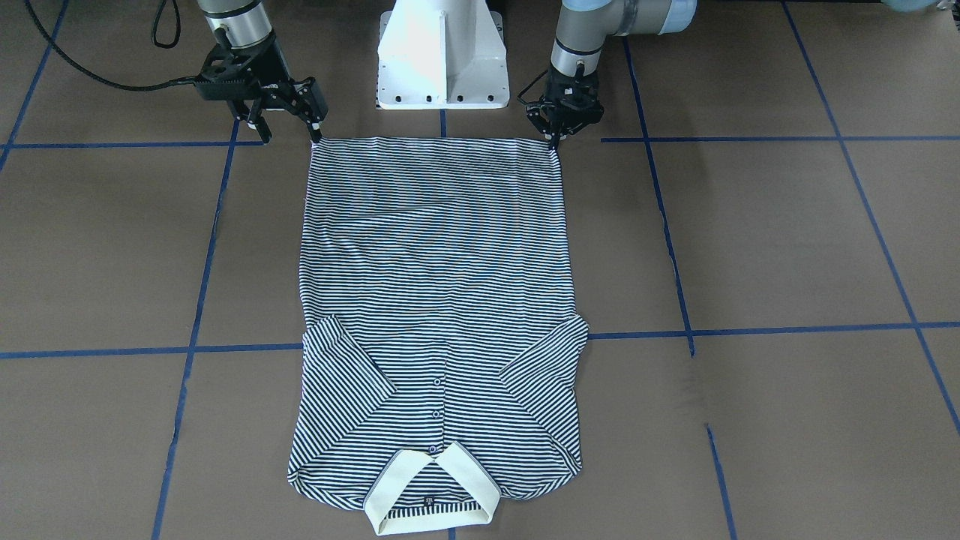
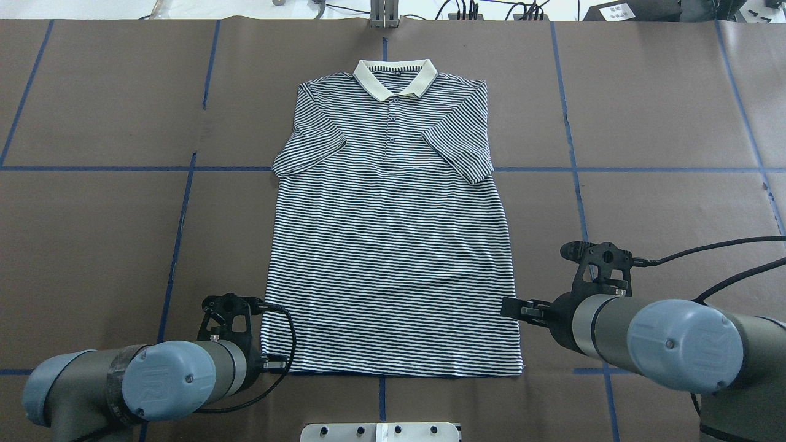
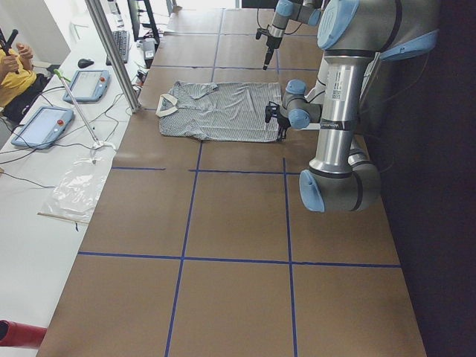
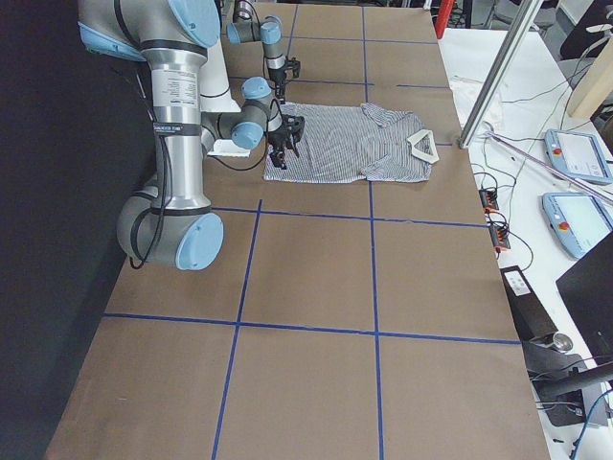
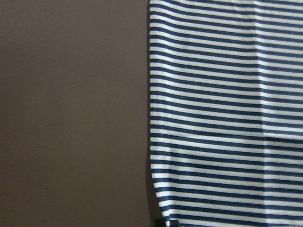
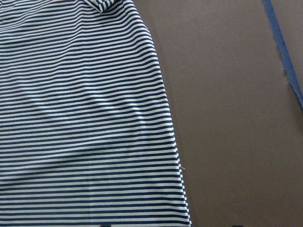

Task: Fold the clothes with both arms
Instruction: 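Grasp the hem corners nearest the robot with both grippers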

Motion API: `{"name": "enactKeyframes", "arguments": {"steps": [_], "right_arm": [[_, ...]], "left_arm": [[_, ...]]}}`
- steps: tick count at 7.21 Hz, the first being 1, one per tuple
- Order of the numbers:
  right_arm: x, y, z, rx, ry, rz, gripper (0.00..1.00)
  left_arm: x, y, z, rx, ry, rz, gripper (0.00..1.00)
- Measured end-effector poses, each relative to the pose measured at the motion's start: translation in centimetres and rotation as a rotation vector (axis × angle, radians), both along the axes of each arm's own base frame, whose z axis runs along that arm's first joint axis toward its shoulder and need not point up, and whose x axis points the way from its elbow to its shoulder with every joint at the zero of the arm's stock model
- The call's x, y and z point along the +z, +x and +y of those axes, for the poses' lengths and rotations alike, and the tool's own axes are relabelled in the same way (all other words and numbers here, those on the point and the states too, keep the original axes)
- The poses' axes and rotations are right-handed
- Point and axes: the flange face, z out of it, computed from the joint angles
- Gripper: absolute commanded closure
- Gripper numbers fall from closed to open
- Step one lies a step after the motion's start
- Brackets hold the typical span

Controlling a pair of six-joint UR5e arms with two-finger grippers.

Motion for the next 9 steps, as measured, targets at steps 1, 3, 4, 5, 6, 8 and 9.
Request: {"name": "enactKeyframes", "arguments": {"steps": [1,3,4,5,6,8,9], "right_arm": [[-0.2,-1.3,1.4,0.023,0.001,-0.007,0.33],[1.6,-4.3,3.6,0.066,0.014,0.026,0.33],[2.4,-5.1,4.2,0.072,0.019,0.043,0.33],[3.4,-5.9,4.5,0.070,0.021,0.065,0.33],[4.2,-6.3,4.6,0.069,0.021,0.081,0.35],[5.1,-7.0,5.3,0.066,0.015,0.096,0.42],[5.4,-7.4,5.6,0.065,0.010,0.101,0.43]], "left_arm": [[-0.3,0.1,0.1,0.002,0.000,0.005,1.00],[-0.7,0.3,0.2,0.004,0.004,0.013,1.00],[-0.9,0.4,0.1,-0.002,0.010,0.015,1.00],[-0.9,0.3,0.0,-0.011,0.019,0.015,1.00],[-1.0,0.3,-0.1,-0.023,0.029,0.014,1.00],[-0.9,0.2,-0.4,-0.047,0.050,0.010,1.00],[-0.9,0.2,-0.5,-0.054,0.055,0.008,1.00]]}}
